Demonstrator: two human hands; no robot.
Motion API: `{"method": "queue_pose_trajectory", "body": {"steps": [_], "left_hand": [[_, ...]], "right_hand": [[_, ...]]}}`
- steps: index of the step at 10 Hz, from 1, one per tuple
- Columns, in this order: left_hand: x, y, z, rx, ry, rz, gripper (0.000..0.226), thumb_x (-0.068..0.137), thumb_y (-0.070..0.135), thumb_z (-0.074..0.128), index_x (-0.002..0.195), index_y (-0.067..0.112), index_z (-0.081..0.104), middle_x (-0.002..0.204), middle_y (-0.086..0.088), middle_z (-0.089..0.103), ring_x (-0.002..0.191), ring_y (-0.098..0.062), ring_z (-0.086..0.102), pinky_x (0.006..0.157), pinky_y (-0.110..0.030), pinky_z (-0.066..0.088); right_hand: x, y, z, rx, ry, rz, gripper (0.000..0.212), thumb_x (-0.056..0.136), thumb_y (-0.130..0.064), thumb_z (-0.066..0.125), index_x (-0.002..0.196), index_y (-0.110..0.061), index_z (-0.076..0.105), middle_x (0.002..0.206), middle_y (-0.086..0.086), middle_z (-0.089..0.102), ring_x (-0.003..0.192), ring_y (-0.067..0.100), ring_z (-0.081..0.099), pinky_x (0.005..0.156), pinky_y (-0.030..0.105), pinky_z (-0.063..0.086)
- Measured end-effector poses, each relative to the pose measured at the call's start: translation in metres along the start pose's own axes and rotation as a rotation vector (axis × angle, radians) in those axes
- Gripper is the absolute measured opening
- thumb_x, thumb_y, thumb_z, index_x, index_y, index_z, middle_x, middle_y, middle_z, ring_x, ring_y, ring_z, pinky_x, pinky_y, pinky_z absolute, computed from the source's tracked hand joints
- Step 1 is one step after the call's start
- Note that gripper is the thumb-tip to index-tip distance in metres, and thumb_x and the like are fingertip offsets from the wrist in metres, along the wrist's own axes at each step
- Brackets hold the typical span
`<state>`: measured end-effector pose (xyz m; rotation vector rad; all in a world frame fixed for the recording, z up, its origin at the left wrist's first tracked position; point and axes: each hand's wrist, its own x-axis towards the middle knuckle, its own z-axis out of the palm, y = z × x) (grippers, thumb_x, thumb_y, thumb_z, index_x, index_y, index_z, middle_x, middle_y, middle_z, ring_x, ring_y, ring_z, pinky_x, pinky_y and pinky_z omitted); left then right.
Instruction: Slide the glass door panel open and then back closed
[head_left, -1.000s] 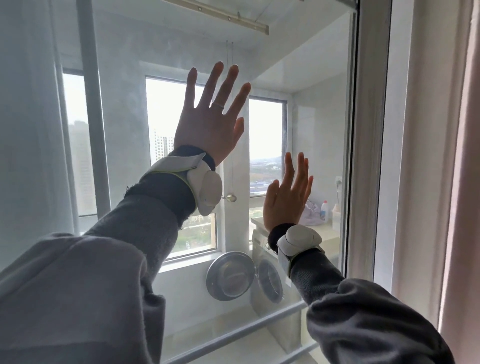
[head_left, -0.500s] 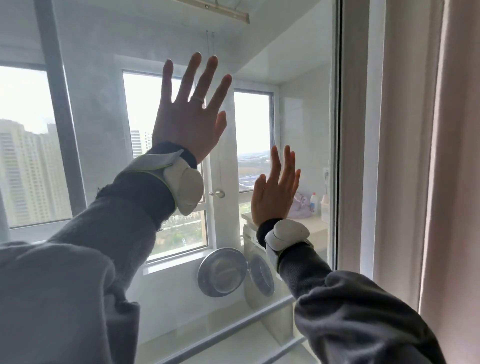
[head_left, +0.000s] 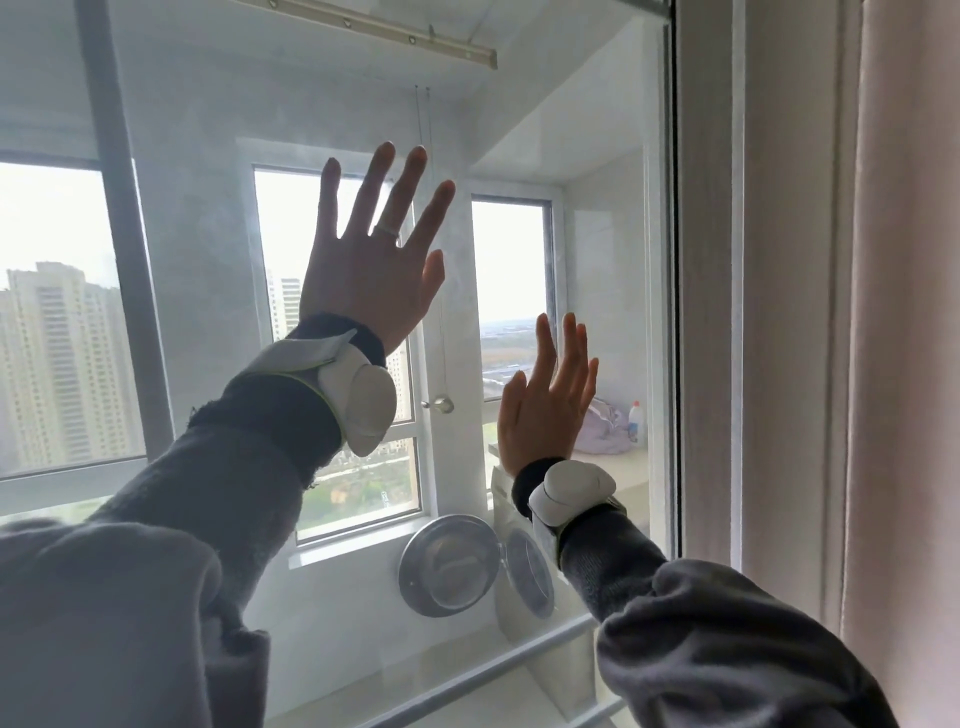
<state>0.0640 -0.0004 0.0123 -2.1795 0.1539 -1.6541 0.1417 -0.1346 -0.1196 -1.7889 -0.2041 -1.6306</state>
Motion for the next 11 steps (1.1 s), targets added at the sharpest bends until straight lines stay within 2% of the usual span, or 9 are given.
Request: {"method": "queue_pose_trajectory", "body": {"steps": [1, 2, 6, 7, 8, 10, 11], "left_hand": [[0.004, 0.008, 0.002, 0.005, -0.004, 0.005, 0.075, 0.084, 0.049, -0.013, 0.153, 0.026, 0.008, 0.163, -0.004, 0.001, 0.149, -0.027, 0.0, 0.116, -0.054, -0.004], [0.004, 0.009, 0.004, 0.019, 0.012, 0.003, 0.073, 0.086, 0.048, -0.008, 0.153, 0.025, 0.011, 0.162, -0.004, 0.006, 0.149, -0.027, 0.003, 0.116, -0.053, -0.005], [0.005, 0.009, 0.0, 0.019, -0.022, -0.006, 0.073, 0.086, 0.047, -0.011, 0.153, 0.026, 0.008, 0.163, -0.005, 0.001, 0.149, -0.027, -0.001, 0.116, -0.055, -0.003], [0.003, 0.008, 0.002, 0.032, -0.029, -0.006, 0.066, 0.091, 0.046, -0.005, 0.153, 0.027, 0.005, 0.163, -0.004, -0.001, 0.149, -0.026, -0.003, 0.116, -0.054, -0.005], [0.003, 0.008, 0.002, 0.057, -0.038, -0.007, 0.063, 0.093, 0.044, -0.001, 0.153, 0.028, 0.003, 0.163, -0.003, -0.003, 0.149, -0.026, -0.004, 0.116, -0.052, -0.008], [-0.001, 0.024, -0.002, 0.011, -0.073, -0.1, 0.058, 0.098, 0.035, 0.019, 0.153, 0.027, 0.001, 0.162, -0.002, -0.005, 0.149, -0.024, -0.005, 0.116, -0.049, -0.009], [-0.002, 0.036, -0.013, -0.082, -0.107, -0.176, 0.058, 0.099, 0.036, 0.023, 0.153, 0.025, 0.008, 0.163, -0.001, -0.001, 0.149, -0.02, 0.002, 0.118, -0.043, 0.002]], "right_hand": [[0.003, 0.008, -0.003, 0.007, -0.006, 0.006, 0.063, 0.095, -0.044, 0.005, 0.144, -0.015, 0.032, 0.154, 0.014, 0.027, 0.144, 0.029, 0.021, 0.115, 0.058, 0.016], [0.003, 0.009, -0.004, 0.002, -0.018, 0.002, 0.057, 0.093, -0.035, 0.018, 0.144, -0.015, 0.032, 0.154, 0.013, 0.027, 0.144, 0.028, 0.02, 0.114, 0.058, 0.018], [0.005, 0.007, -0.008, 0.002, -0.061, 0.006, 0.059, 0.093, -0.039, 0.015, 0.144, -0.015, 0.033, 0.154, 0.013, 0.028, 0.144, 0.029, 0.021, 0.113, 0.061, 0.019], [0.005, 0.004, -0.01, 0.021, -0.056, 0.011, 0.065, 0.094, -0.046, 0.005, 0.143, -0.015, 0.035, 0.153, 0.013, 0.029, 0.143, 0.029, 0.022, 0.114, 0.059, 0.016], [0.005, 0.002, -0.014, 0.036, -0.091, 0.029, 0.061, 0.094, -0.045, 0.01, 0.143, -0.017, 0.034, 0.153, 0.012, 0.028, 0.143, 0.029, 0.021, 0.114, 0.06, 0.017], [0.011, 0.017, -0.057, 0.043, -0.311, -0.099, 0.054, 0.09, -0.024, 0.028, 0.144, -0.015, 0.033, 0.154, 0.014, 0.025, 0.142, 0.03, 0.024, 0.112, 0.056, 0.027], [0.024, 0.02, -0.076, 0.103, -0.47, -0.067, 0.048, 0.099, -0.028, 0.033, 0.145, -0.014, 0.029, 0.156, 0.01, 0.022, 0.142, 0.025, 0.025, 0.114, 0.045, 0.027]]}}
